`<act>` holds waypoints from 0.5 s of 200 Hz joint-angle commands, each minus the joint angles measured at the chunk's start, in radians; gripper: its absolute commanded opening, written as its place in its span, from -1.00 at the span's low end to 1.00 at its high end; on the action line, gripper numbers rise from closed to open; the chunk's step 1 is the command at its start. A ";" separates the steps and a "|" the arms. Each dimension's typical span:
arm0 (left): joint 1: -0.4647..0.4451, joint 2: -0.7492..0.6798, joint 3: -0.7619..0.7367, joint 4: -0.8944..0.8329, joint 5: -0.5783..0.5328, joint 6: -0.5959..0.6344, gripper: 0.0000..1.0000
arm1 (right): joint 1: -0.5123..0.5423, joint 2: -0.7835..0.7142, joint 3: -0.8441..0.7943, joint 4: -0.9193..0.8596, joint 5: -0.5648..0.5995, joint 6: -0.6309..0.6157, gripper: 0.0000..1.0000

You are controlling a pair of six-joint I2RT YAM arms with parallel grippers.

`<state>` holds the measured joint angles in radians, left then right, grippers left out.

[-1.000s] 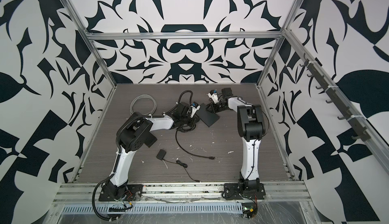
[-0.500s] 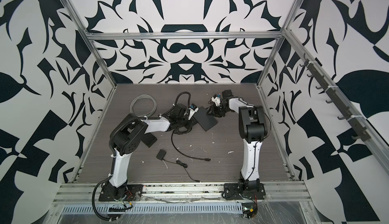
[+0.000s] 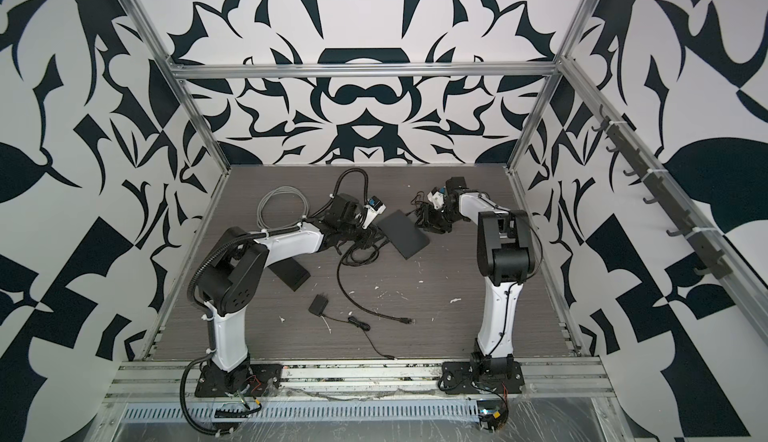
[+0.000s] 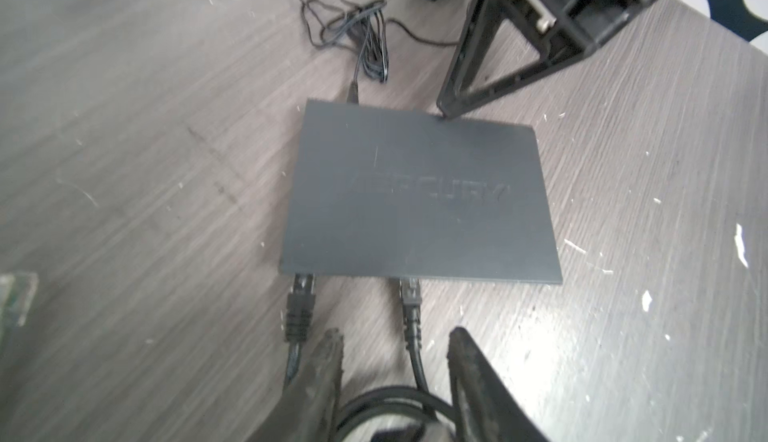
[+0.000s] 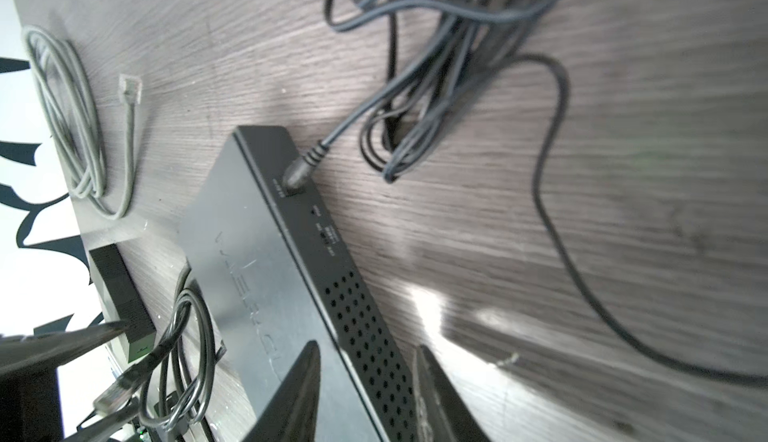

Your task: Insert the plug into the switch port

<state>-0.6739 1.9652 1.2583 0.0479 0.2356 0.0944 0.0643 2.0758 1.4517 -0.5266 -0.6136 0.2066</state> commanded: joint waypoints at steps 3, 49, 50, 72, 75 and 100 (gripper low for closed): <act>-0.044 0.034 0.028 -0.087 -0.038 0.048 -0.06 | 0.022 -0.044 0.013 0.004 -0.035 -0.034 -0.10; -0.069 0.121 0.115 -0.167 -0.130 0.085 -0.04 | 0.035 0.008 0.074 -0.037 -0.031 -0.085 0.01; -0.069 0.123 0.116 -0.168 -0.133 0.086 -0.04 | 0.035 0.009 0.076 -0.037 -0.031 -0.086 0.01; -0.069 0.139 0.135 -0.196 -0.194 0.090 -0.07 | 0.037 0.034 0.102 -0.053 -0.020 -0.100 0.01; -0.069 0.139 0.135 -0.197 -0.200 0.090 -0.07 | 0.039 0.038 0.105 -0.056 -0.020 -0.102 0.01; -0.069 0.138 0.132 -0.201 -0.225 0.098 -0.12 | 0.049 0.057 0.135 -0.083 0.003 -0.121 0.01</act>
<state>-0.7464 2.0903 1.3666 -0.1047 0.0666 0.1719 0.1028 2.1231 1.5375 -0.5629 -0.6266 0.1246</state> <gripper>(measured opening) 0.452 0.505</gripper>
